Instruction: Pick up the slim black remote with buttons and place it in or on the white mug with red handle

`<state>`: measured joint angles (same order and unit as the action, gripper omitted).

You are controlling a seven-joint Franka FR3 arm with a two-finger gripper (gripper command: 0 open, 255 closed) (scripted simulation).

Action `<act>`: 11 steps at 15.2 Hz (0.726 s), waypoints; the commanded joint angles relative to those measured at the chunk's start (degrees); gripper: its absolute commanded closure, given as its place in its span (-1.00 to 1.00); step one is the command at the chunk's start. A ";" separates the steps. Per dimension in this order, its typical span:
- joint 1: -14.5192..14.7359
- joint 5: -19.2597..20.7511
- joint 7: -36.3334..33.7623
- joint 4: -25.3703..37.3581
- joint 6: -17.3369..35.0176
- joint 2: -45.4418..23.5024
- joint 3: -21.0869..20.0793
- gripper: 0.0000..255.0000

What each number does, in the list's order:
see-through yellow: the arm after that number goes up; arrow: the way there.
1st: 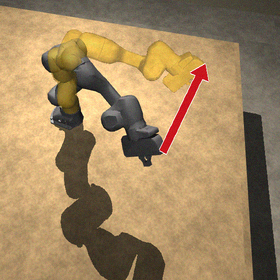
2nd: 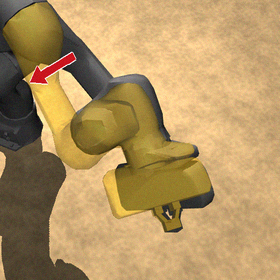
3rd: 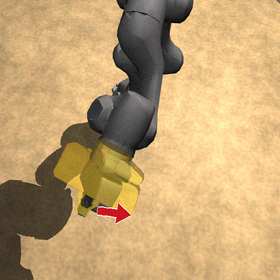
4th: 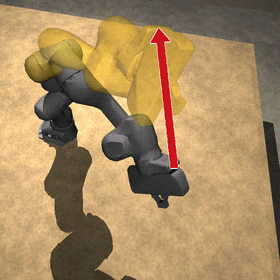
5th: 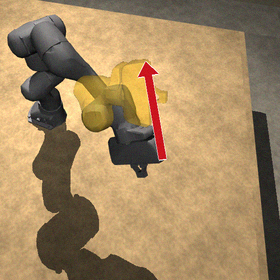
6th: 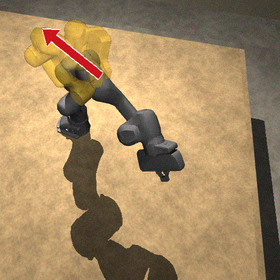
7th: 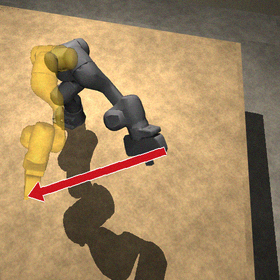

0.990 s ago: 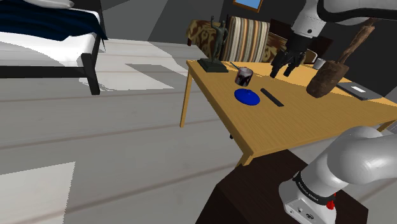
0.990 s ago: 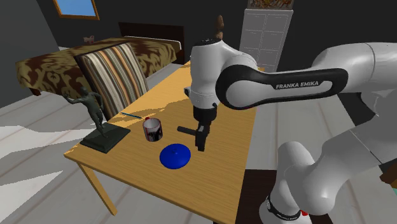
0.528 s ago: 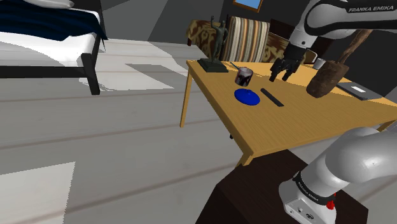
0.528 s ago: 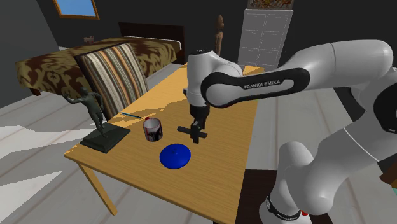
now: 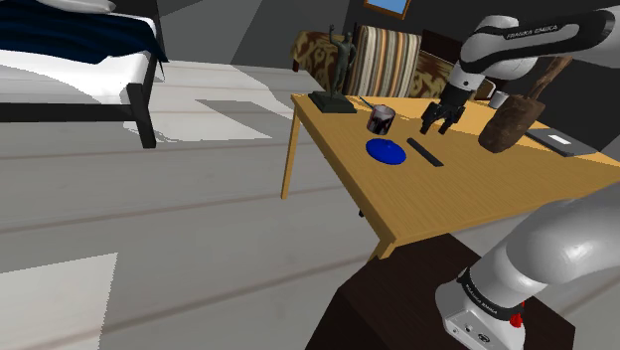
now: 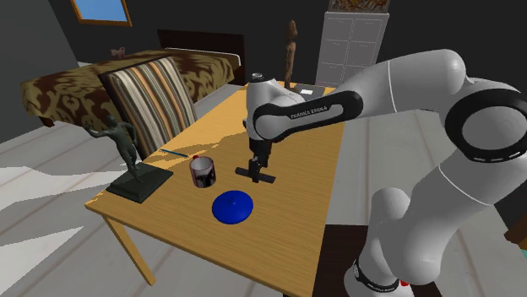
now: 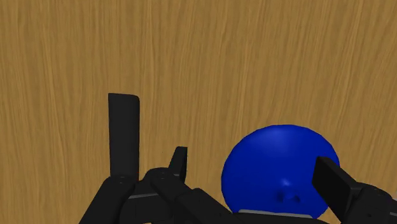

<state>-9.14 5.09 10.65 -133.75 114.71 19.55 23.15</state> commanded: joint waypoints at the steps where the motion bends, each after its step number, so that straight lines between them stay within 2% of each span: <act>1: -0.54 -0.76 2.41 0.76 2.31 -3.18 2.25 -1.00; 6: -1.48 -5.31 8.98 4.95 6.78 -12.96 7.09 -1.00; 11: -3.66 -12.77 16.72 10.79 9.55 -24.03 10.22 -1.00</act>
<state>-12.16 -5.84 25.43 -124.72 124.01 -1.86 32.76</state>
